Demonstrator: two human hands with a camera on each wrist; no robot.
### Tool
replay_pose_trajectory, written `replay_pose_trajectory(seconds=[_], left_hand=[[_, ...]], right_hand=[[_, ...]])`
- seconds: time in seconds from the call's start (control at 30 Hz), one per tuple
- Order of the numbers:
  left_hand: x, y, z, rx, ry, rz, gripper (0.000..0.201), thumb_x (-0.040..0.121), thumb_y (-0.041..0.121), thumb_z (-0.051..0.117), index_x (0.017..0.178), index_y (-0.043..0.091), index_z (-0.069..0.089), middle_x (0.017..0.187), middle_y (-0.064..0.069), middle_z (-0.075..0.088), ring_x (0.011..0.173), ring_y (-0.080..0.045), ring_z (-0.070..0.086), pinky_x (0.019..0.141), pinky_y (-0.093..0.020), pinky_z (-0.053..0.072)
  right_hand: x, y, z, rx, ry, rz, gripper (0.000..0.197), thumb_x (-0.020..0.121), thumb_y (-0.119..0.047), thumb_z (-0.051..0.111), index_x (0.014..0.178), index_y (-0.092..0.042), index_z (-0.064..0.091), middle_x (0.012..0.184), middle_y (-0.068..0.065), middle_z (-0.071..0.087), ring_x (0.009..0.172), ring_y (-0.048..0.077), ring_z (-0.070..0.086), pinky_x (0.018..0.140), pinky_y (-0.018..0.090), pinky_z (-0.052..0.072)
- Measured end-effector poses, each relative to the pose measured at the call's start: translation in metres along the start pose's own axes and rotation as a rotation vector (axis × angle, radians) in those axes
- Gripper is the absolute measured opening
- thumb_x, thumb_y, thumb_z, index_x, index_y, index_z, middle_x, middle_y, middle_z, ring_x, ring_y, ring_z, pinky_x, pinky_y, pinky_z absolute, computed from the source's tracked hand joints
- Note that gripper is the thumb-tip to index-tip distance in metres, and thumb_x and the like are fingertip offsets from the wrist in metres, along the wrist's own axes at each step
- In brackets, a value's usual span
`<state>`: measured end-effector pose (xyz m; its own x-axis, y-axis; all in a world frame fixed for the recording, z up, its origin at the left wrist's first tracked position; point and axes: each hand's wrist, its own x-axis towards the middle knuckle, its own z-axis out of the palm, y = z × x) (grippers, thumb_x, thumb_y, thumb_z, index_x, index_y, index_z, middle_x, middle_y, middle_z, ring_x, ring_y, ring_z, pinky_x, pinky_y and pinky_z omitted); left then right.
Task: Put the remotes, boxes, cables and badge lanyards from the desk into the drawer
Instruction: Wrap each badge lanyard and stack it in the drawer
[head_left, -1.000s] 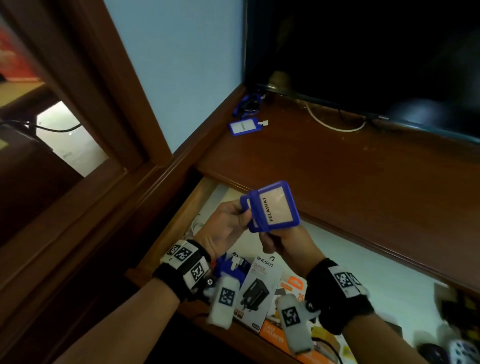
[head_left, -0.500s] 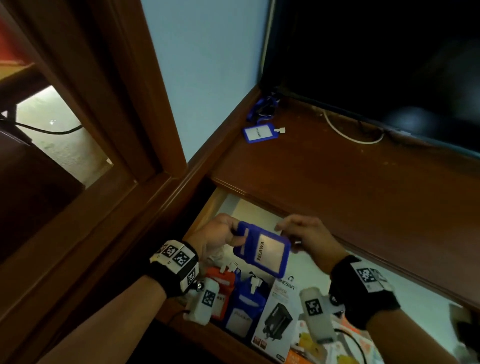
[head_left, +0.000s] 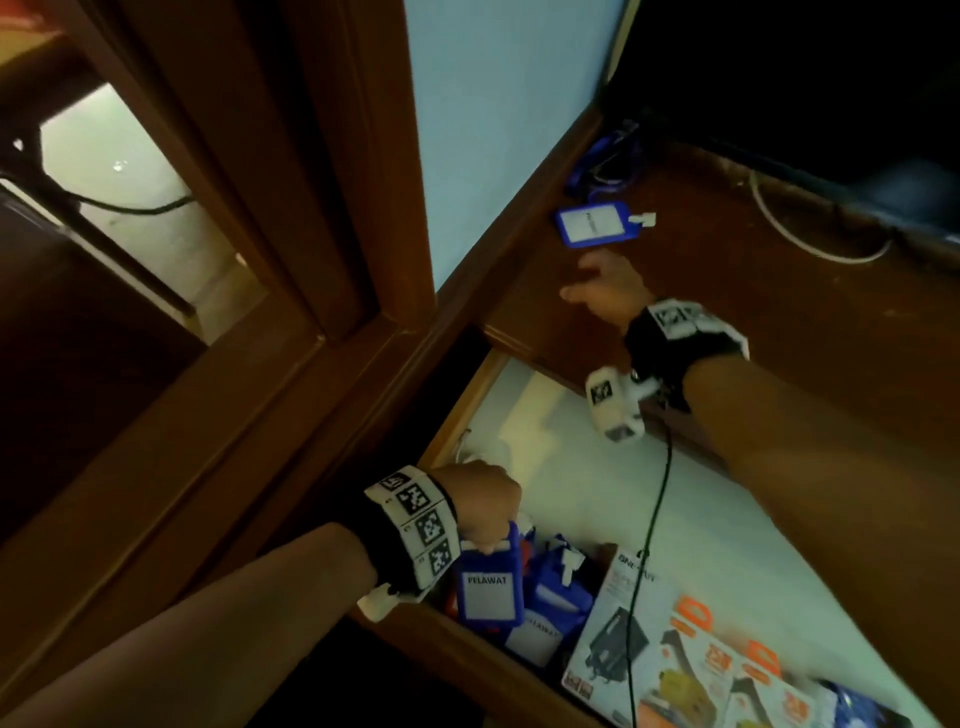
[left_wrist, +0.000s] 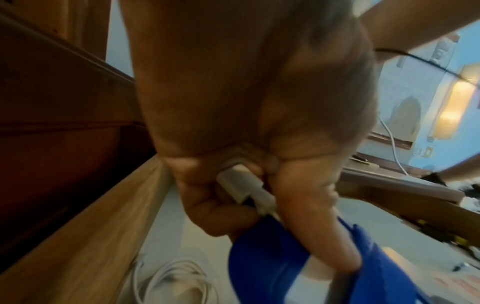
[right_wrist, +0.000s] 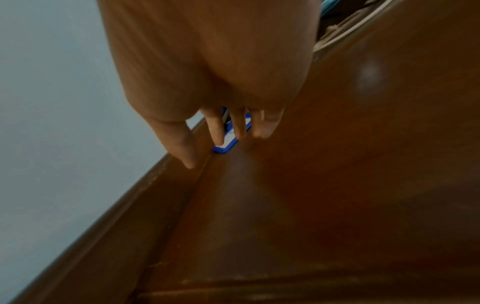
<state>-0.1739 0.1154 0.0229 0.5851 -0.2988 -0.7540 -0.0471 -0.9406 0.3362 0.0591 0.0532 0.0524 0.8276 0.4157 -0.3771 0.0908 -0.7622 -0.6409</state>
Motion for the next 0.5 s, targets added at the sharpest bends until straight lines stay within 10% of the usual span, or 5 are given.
replay_pose_trajectory(seconds=[0.27, 0.5], left_hand=[[-0.001, 0.011, 0.020, 0.076, 0.048, 0.054, 0.024, 0.090, 0.017, 0.051, 0.068, 0.012, 0.044, 0.069, -0.003, 0.046, 0.064, -0.021, 0.047, 0.064, -0.031, 0.042], [0.002, 0.024, 0.028, 0.201, 0.105, 0.030, 0.015, 0.090, 0.016, 0.053, 0.091, 0.005, 0.063, 0.093, -0.011, 0.062, 0.066, -0.022, 0.048, 0.058, -0.031, 0.036]], right_hand=[[0.055, -0.008, 0.020, -0.391, 0.007, -0.018, 0.081, 0.088, -0.032, 0.061, 0.153, -0.024, 0.013, 0.162, -0.002, -0.005, 0.146, 0.035, 0.000, 0.118, 0.046, 0.015], [0.009, 0.027, 0.021, -0.475, 0.080, -0.060, 0.087, 0.084, -0.055, 0.058, 0.152, -0.026, 0.011, 0.160, 0.000, 0.009, 0.146, 0.030, 0.005, 0.111, 0.060, 0.015]])
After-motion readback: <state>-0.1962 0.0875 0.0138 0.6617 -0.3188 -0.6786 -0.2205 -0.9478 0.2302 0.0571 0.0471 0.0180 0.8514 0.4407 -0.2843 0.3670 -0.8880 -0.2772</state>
